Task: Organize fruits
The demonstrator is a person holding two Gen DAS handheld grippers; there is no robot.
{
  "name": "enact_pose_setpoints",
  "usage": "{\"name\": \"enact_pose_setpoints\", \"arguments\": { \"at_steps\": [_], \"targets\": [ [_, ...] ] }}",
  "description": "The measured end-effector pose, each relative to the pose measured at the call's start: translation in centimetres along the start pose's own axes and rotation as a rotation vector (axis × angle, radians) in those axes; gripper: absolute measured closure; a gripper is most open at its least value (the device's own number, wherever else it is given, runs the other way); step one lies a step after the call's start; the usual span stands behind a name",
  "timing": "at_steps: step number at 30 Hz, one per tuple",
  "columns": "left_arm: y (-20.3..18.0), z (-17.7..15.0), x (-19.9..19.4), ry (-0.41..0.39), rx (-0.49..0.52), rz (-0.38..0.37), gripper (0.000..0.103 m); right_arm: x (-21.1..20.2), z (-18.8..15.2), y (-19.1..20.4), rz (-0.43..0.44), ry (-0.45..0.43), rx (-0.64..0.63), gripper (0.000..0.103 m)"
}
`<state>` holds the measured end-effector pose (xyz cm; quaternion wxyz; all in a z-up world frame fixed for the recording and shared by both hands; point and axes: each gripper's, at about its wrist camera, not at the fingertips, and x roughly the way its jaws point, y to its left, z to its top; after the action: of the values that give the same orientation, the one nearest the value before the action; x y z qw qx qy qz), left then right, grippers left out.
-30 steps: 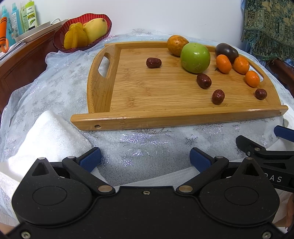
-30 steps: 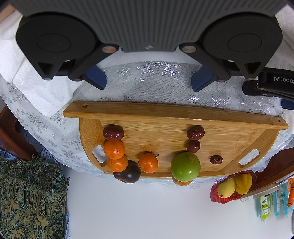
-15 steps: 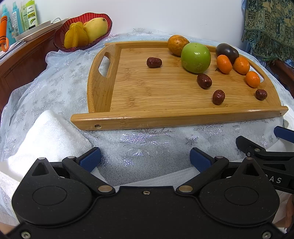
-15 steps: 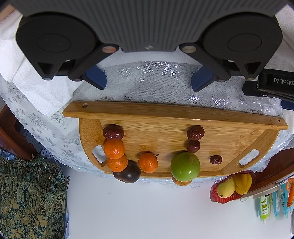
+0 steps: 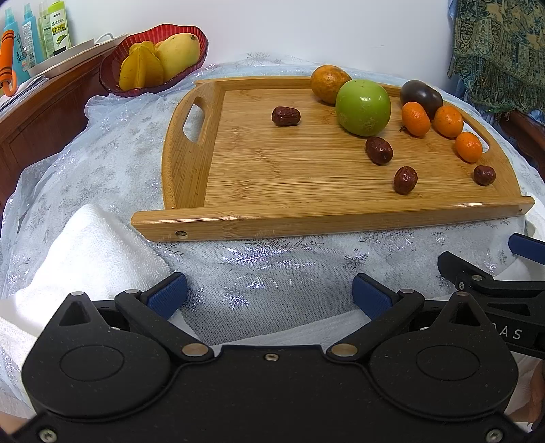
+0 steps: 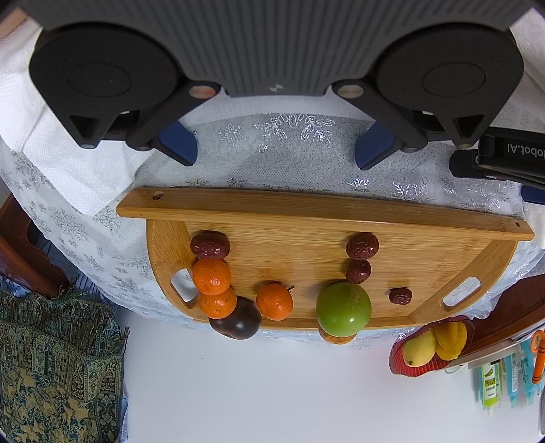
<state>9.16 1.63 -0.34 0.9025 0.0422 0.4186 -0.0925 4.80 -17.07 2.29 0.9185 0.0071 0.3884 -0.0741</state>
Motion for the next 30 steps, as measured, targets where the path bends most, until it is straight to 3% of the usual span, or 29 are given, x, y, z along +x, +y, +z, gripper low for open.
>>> {"name": "enact_pose_setpoints", "arguments": {
  "at_steps": [30],
  "targets": [
    [0.08, 0.01, -0.06, -0.005, -0.006, 0.005, 0.0, -0.01, -0.02, 0.01, 0.0, -0.001, 0.0, 0.0]
  ]
}}
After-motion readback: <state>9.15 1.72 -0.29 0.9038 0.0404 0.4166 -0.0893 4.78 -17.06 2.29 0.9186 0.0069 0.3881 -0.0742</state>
